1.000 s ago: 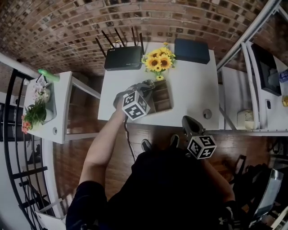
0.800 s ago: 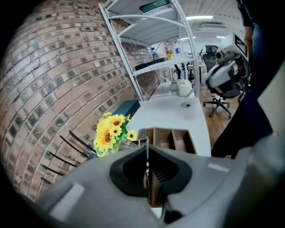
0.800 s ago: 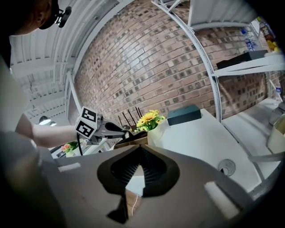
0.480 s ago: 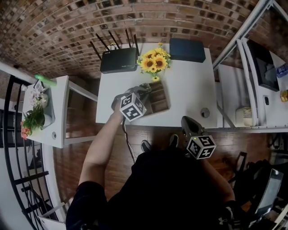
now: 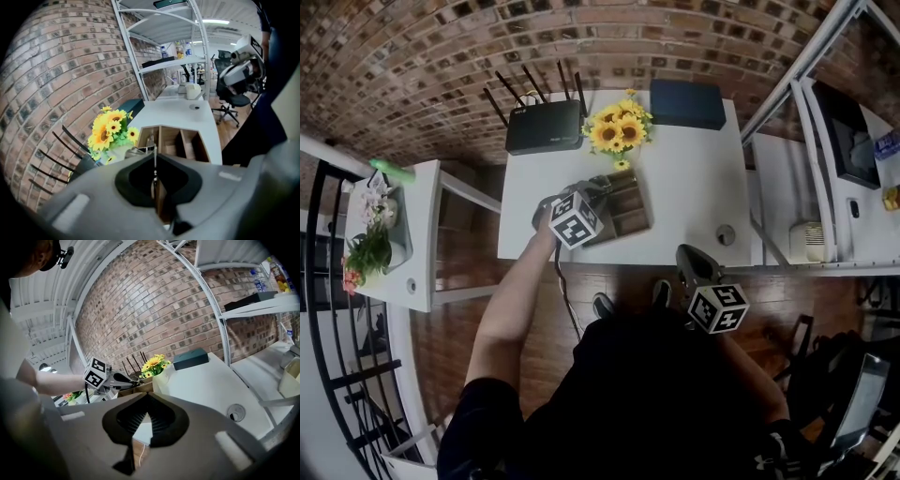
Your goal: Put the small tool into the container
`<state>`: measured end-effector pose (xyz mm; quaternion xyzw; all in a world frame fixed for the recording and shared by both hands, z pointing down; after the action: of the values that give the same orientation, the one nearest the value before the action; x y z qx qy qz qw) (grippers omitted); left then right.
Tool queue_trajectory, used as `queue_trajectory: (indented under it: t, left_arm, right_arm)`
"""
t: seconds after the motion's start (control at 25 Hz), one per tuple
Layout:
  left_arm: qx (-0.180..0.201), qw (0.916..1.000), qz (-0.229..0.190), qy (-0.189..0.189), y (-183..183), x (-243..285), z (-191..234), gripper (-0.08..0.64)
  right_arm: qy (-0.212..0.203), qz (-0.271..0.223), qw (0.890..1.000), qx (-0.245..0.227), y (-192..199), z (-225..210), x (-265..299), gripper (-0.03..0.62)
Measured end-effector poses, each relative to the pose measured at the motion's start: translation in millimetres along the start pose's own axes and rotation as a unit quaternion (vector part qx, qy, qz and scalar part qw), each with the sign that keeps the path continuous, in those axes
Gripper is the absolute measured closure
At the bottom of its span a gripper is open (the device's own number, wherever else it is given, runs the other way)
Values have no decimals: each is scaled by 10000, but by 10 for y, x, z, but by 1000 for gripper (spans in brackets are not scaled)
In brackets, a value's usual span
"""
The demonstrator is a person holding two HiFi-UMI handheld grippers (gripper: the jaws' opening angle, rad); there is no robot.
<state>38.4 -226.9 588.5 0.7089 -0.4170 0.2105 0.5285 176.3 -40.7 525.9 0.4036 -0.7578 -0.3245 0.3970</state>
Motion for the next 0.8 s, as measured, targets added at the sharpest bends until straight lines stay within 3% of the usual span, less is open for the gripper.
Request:
queue_trajectory:
  t: [0.28, 0.56, 0.8]
  left_arm:
    - [64, 9997, 133, 215, 8, 76, -7, 551]
    - [-140, 9992, 192, 311, 35, 102, 9, 544]
    - [-448, 9986, 185, 188, 36, 112, 74, 474]
  right_arm:
    - [2, 62, 10000, 39, 22, -14, 19, 581]
    - [-56, 96, 9999, 93, 40, -20, 55, 581]
    - [-138, 128, 9998, 94, 32, -8, 97, 581]
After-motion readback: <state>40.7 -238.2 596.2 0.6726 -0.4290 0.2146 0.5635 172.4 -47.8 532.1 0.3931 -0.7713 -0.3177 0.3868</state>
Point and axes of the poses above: the fingertips, and each gripper's own axes: x forward along the fingers, z to its left, y out of its underside, the point moved 3 cm from there along -x, backward along the fingers, and after that the axes turned 8 degrees about -y, right-handed, at the moved point
